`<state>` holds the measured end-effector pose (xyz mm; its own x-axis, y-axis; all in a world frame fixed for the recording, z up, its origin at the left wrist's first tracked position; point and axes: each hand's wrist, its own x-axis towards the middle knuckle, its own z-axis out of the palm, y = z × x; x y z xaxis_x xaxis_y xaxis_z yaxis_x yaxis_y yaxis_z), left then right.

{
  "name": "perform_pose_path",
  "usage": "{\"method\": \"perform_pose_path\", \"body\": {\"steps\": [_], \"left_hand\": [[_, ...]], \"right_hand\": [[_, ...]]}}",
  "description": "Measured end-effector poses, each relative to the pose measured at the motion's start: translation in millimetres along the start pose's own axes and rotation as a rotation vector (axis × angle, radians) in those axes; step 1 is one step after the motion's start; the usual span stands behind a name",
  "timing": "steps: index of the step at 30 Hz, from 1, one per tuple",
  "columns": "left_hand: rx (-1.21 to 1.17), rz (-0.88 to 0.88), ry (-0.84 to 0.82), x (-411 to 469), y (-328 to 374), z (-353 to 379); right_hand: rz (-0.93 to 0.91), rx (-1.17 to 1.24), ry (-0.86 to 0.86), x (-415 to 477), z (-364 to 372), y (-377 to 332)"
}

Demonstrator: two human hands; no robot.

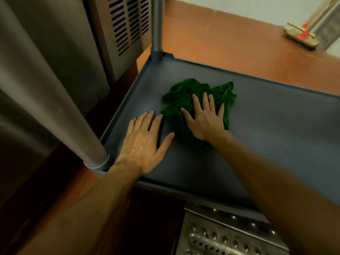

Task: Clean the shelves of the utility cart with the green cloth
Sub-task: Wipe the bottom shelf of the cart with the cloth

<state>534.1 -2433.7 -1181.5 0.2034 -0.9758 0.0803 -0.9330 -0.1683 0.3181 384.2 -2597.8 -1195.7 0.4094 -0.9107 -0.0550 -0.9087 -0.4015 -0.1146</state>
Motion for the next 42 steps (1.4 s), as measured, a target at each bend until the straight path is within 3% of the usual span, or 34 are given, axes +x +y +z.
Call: {"method": "perform_pose_path", "body": {"steps": [12, 26, 31, 39, 42], "left_hand": [[-0.100, -0.167, -0.017, 4, -4, -3], [-0.008, -0.117, -0.110, 8, -7, -3], [-0.104, -0.138, -0.044, 7, -8, 0], [-0.538, -0.222, 0.328, -2, -12, -5], [-0.572, -0.182, 0.447, -3, -14, -7]], "right_hand": [[0.110, -0.013, -0.017, 65, -7, -15], [0.104, 0.078, -0.125, 125, -25, -55], [-0.070, 0.053, -0.134, 118, -18, -87], [-0.271, 0.039, -0.117, 75, -4, -105], [-0.344, 0.012, -0.118, 51, -1, -104]]}}
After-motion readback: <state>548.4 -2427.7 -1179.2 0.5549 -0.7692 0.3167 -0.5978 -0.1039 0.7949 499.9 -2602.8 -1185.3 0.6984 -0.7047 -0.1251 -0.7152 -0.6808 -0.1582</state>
